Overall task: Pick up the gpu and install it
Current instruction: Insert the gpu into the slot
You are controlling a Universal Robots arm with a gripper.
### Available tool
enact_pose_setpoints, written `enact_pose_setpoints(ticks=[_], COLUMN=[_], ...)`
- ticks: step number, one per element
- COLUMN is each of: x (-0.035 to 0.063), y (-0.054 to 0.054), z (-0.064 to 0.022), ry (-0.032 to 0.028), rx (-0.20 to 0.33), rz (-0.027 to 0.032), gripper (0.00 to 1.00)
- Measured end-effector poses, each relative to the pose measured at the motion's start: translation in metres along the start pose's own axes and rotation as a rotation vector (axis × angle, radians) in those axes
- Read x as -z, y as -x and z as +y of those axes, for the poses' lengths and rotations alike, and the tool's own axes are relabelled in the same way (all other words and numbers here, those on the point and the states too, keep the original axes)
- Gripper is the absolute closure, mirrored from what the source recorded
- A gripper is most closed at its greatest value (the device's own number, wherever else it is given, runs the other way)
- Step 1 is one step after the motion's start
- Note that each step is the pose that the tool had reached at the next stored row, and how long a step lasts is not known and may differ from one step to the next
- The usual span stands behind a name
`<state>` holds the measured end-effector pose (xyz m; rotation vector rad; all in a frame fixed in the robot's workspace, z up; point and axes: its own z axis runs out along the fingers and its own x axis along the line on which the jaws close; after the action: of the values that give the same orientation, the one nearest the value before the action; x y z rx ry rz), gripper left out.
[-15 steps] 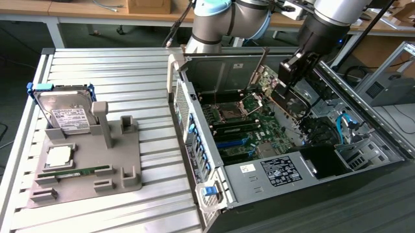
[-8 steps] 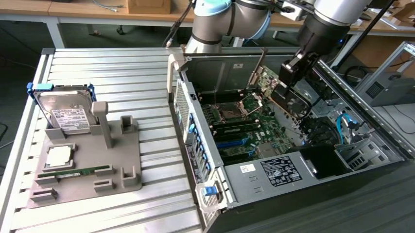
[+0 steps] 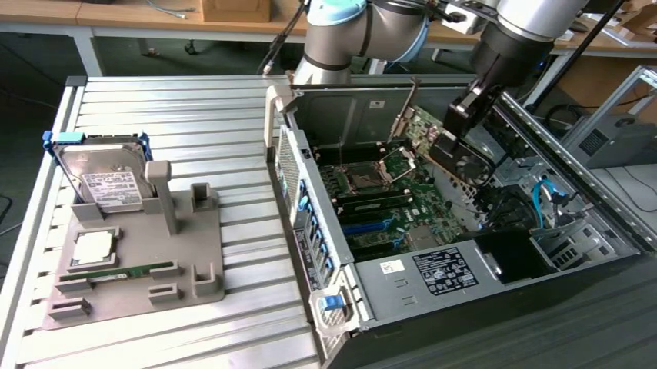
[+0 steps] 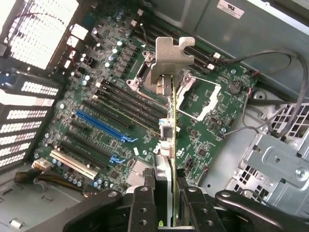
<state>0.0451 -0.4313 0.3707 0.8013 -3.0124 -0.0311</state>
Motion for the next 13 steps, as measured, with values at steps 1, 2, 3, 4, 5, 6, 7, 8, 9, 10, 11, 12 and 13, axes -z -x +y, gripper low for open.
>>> enact_pose_setpoints(ticks=[1,2,3,4,5,6,7,8,9,10,11,12,13], x=[0.0,0.0,0.0,0.0,0.0,-0.0001,-0.0001,-0.0001,-0.0001,-0.0002,-0.0002,-0.0002,-0.0002], y=[0.0,0.0,0.0,0.0,0.0,0.0,0.0,0.0,0.0,0.0,0.0,0.0,0.0], z=[0.0,0.0,0.0,0.0,0.0,0.0,0.0,0.0,0.0,0.0,0.0,0.0,0.0], ry=[-0.0004,-0.0006,-0.0009,-0.001,-0.0012,-0.0013,-0.0015,-0.0016,-0.0019,-0.002,-0.0022,-0.0025,-0.0027], rx=[0.016,0.025,0.036,0.043,0.051,0.059,0.067,0.077,0.09,0.098,0.107,0.118,0.126], rz=[0.0004,0.0007,0.001,0.0012,0.0014,0.0016,0.0018,0.0021,0.0024,0.0026,0.0029,0.0032,0.0035], gripper=[0.73,0.73,0.73,0.73,0.73,0.73,0.73,0.73,0.73,0.73,0.73,0.73,0.73])
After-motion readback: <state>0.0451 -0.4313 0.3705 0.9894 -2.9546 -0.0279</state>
